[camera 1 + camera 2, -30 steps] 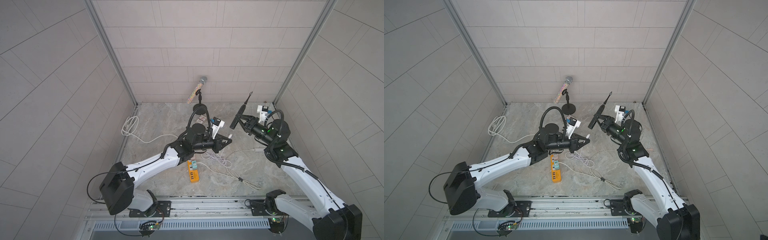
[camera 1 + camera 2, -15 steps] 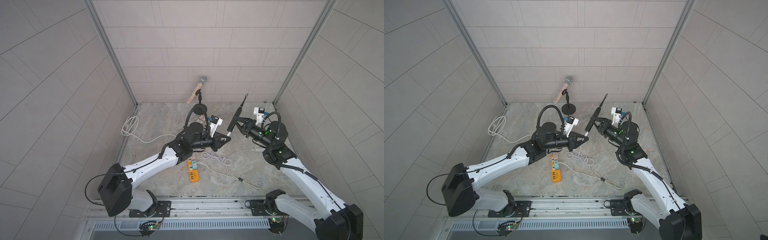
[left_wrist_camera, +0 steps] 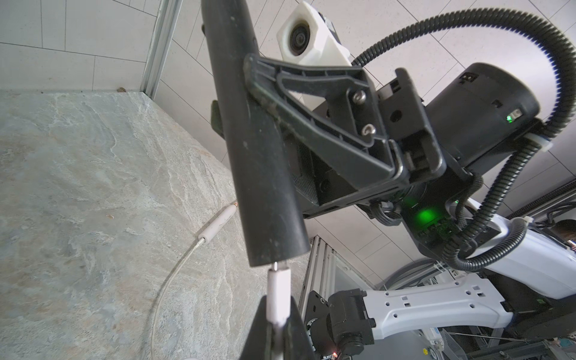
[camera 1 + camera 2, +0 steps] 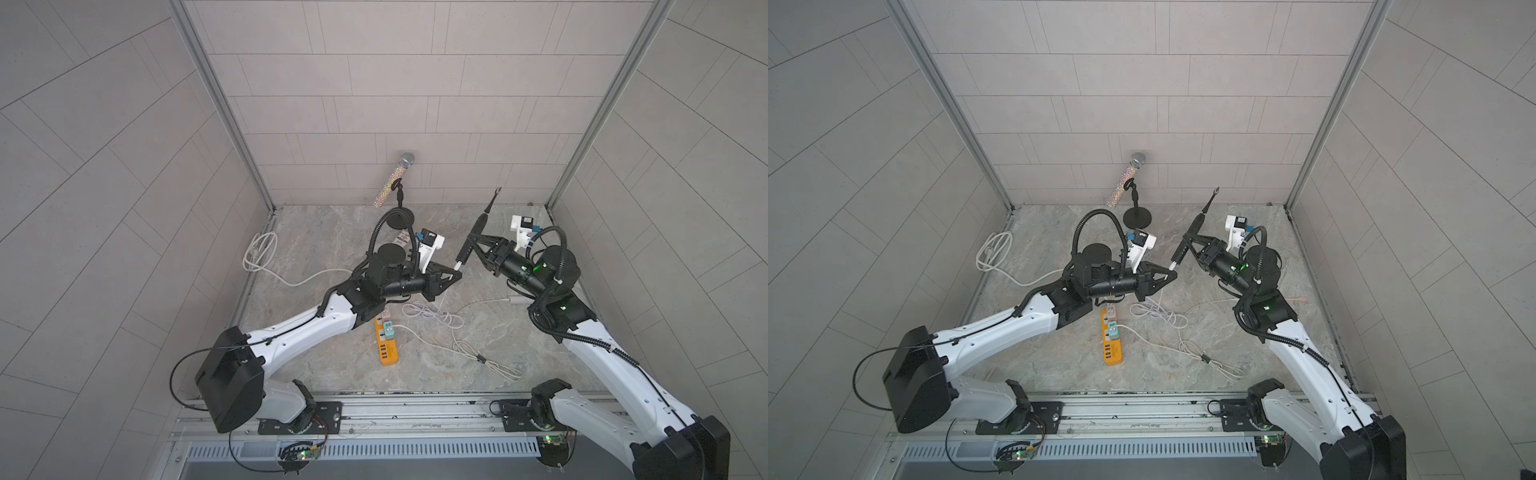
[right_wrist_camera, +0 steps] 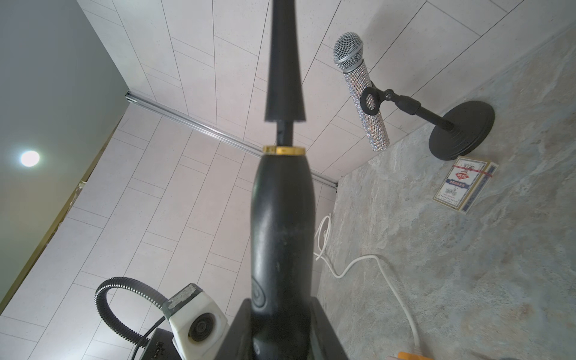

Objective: Charge the electric toothbrush
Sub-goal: Insert the charging cable into the electric toothbrush.

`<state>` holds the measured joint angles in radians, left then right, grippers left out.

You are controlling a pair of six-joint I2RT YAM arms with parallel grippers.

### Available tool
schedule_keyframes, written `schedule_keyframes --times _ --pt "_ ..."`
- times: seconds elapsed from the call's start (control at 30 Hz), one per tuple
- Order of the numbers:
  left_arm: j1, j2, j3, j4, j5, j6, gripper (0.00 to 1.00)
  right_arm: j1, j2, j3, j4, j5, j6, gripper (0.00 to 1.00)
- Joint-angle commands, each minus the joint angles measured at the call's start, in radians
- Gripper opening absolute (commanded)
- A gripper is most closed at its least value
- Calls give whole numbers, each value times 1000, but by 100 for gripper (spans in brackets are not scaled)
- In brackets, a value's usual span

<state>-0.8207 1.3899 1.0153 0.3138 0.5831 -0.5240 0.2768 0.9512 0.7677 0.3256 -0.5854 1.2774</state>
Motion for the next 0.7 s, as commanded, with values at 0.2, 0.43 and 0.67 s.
schedule_keyframes --times 0.2,0.43,0.67 --pt "3 2 67 4 -2 19 0 46 -25 0 0 21 -19 10" --pt "6 -19 37 81 -61 -17 0 81 -45 11 -73 71 -85 9" --pt "8 -34 6 182 -76 -45 0 94 -49 19 -126 68 -118 9"
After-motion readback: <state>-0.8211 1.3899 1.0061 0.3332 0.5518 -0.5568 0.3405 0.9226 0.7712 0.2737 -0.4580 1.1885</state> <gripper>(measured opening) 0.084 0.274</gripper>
